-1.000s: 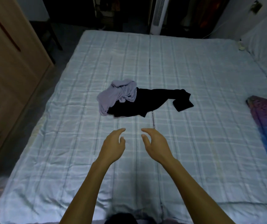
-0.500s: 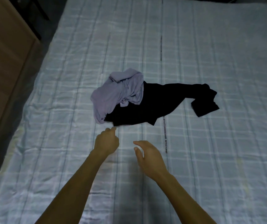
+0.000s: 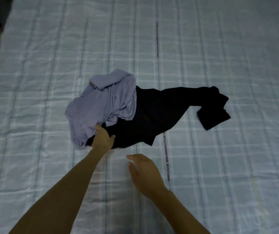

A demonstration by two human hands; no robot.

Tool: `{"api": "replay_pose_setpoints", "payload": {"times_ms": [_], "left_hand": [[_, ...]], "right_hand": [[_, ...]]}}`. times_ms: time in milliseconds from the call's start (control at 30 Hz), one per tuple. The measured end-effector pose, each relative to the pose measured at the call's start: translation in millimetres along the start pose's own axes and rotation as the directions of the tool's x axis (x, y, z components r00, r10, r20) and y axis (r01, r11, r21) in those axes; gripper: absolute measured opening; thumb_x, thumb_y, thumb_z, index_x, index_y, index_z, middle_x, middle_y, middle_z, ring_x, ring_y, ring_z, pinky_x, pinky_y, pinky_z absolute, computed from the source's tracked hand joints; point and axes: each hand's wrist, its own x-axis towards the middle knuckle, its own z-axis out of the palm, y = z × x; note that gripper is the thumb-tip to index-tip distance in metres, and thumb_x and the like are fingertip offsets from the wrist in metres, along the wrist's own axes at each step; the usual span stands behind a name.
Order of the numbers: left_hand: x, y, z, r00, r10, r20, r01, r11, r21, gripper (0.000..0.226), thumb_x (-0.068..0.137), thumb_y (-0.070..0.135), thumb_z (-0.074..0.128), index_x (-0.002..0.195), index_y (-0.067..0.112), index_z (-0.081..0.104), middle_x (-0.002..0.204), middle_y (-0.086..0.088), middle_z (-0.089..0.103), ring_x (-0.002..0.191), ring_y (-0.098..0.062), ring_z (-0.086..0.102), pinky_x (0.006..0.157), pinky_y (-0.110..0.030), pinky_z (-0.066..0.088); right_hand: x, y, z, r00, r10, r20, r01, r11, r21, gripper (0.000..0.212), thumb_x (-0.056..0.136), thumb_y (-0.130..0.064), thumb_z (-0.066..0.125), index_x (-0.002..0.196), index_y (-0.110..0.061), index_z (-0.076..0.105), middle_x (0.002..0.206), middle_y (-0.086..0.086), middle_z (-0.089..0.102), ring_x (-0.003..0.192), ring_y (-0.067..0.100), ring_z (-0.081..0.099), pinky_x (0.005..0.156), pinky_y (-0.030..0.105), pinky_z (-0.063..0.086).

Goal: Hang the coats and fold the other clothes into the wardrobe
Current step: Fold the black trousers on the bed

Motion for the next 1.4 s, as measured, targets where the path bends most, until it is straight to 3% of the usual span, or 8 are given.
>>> {"api": "replay_pose_setpoints", "payload": {"times_ms": [167,267,567,867,1033,1200,1300,1400], "left_hand": [[0.4,-7.4,0.5,0.973,-0.220,-0.071,0.215,0.974,-0.078,0.104,0.069,0.042,0.079,0.142,-0.006,0.022,0.146,-0.025,0.031,0.134,-0.036,0.032,0.107,-0.047,0.033],[-6.8,-11.1,-10.7,0.979,-0.204,-0.010,0.198,0.959,-0.201,0.076,0.075,0.025,0.078,0.133,-0.010,0.043,0.132,-0.024,0.051,0.120,-0.036,0.050,0.098,-0.039,0.042],[-69.0,62.7,-73.1,0.960,0.280,0.001,-0.278,0.954,0.110,0.033,0.088,0.033,0.063,0.073,0.007,0.049,0.071,-0.006,0.057,0.067,-0.023,0.055,0.055,-0.031,0.042],[-162.6,134.6,-145.6,0.416,0.904,0.102,-0.881,0.373,0.290,0.039,0.086,0.034,0.035,0.090,0.008,0.064,0.084,-0.010,0.068,0.072,-0.025,0.066,0.061,-0.036,0.053],[-239.5,159.9,-199.0,0.148,0.945,0.291,-0.848,-0.030,0.529,0.026,0.051,0.003,0.078,0.066,0.015,0.060,0.056,-0.001,0.058,0.039,-0.017,0.053,0.030,-0.021,0.035],[-322.0,175.5,-243.8,0.062,0.963,0.261,-0.653,-0.158,0.740,0.031,0.052,0.019,0.087,0.071,0.019,0.063,0.067,-0.001,0.057,0.050,-0.018,0.054,0.037,-0.022,0.022],[-354.3,186.8,-267.6,-0.006,0.975,0.222,-0.631,-0.176,0.756,0.033,0.062,0.016,0.083,0.088,0.015,0.063,0.076,-0.008,0.058,0.058,-0.024,0.057,0.038,-0.027,0.037],[-394.6,198.9,-287.7,0.000,0.993,0.114,-0.631,-0.089,0.770,0.031,0.069,0.011,0.072,0.099,0.011,0.063,0.076,-0.011,0.056,0.056,-0.027,0.057,0.037,-0.028,0.038]], "right_hand": [[4.9,-11.4,-15.8,1.000,-0.014,-0.017,0.014,1.000,-0.003,0.035,0.097,-0.025,0.044,0.128,-0.013,0.057,0.124,0.003,0.060,0.114,0.013,0.053,0.097,0.007,0.024],[-7.6,-13.0,-18.9,1.000,-0.014,-0.021,0.014,1.000,-0.013,0.039,0.095,-0.029,0.041,0.128,-0.014,0.057,0.125,0.003,0.060,0.114,0.015,0.054,0.103,0.015,0.031],[-40.0,-48.0,-51.3,0.995,-0.071,-0.068,0.064,0.993,-0.101,0.035,0.095,-0.021,0.043,0.124,-0.010,0.059,0.121,0.008,0.061,0.108,0.023,0.056,0.099,0.032,0.043],[-80.3,-106.2,-142.5,0.915,-0.226,-0.335,0.123,0.945,-0.304,0.067,0.090,-0.015,0.054,0.149,-0.018,0.022,0.152,0.014,0.025,0.133,0.030,0.036,0.109,0.039,0.035],[-118.8,-131.4,-192.8,0.895,-0.348,-0.277,0.140,0.811,-0.567,0.086,0.082,-0.016,0.063,0.151,-0.022,0.011,0.158,0.011,0.006,0.146,0.032,0.001,0.115,0.049,0.017],[-158.4,-154.0,-232.0,0.860,-0.470,-0.198,0.246,0.722,-0.647,0.114,0.072,-0.041,0.075,0.148,-0.032,-0.010,0.158,0.004,-0.015,0.145,0.025,-0.013,0.115,0.045,0.000],[-185.6,-171.9,-254.2,0.780,-0.591,-0.205,0.376,0.705,-0.601,0.097,0.068,-0.052,0.074,0.146,-0.027,0.023,0.155,0.003,0.021,0.146,0.022,0.004,0.115,0.043,0.003],[-211.8,-189.3,-277.2,0.730,-0.613,-0.302,0.333,0.705,-0.626,0.046,0.071,-0.056,0.067,0.101,-0.023,0.057,0.105,-0.001,0.062,0.114,0.022,0.052,0.110,0.042,0.023]]}}
